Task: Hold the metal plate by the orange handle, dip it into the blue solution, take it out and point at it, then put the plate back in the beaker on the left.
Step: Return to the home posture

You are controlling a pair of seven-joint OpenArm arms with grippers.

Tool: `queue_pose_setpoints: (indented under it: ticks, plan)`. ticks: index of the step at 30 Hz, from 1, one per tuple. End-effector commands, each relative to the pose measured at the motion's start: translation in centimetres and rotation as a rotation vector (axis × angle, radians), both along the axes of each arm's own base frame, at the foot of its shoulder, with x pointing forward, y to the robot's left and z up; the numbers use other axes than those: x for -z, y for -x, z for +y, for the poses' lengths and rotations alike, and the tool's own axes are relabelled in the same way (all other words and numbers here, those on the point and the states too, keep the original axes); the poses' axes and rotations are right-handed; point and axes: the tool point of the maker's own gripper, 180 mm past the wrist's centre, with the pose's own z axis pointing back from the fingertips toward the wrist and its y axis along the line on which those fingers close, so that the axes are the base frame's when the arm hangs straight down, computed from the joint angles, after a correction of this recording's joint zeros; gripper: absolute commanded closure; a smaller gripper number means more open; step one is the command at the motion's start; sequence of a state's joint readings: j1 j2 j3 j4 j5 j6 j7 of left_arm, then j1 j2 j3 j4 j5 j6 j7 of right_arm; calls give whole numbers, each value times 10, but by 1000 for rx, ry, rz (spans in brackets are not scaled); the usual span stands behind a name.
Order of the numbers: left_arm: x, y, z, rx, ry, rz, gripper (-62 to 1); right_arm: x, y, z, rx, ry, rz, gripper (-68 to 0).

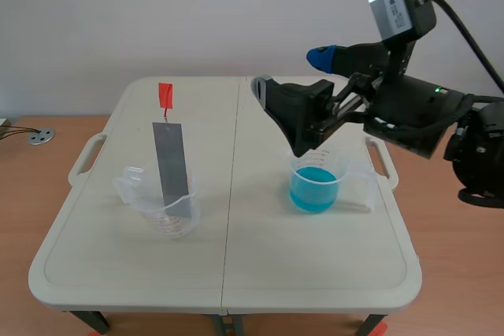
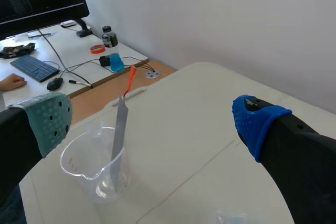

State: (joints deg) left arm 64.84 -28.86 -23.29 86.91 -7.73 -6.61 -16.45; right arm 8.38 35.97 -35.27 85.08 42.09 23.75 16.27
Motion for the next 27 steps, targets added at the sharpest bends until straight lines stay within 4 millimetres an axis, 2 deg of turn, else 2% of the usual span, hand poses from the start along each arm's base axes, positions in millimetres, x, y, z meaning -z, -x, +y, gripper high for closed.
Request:
queue_pose_setpoints:
  ticks: [1,3,16,22,27]
  plan:
    - [-12,-13,-4,-4,19,-58,-623,-11,0,-10,15,-10,-26,-632]
    - [-28,-27,-10,14,24,-115,-623,-9,5,-19,27,5,-21,-632]
    - [-124,-114,-84,236,84,-463,-623,12,44,-70,93,61,71,-629]
    - [-146,-140,-122,368,137,-559,-623,23,64,-86,115,71,126,-617]
    - [-150,-148,-158,447,220,-592,-623,28,73,-102,159,91,150,-617]
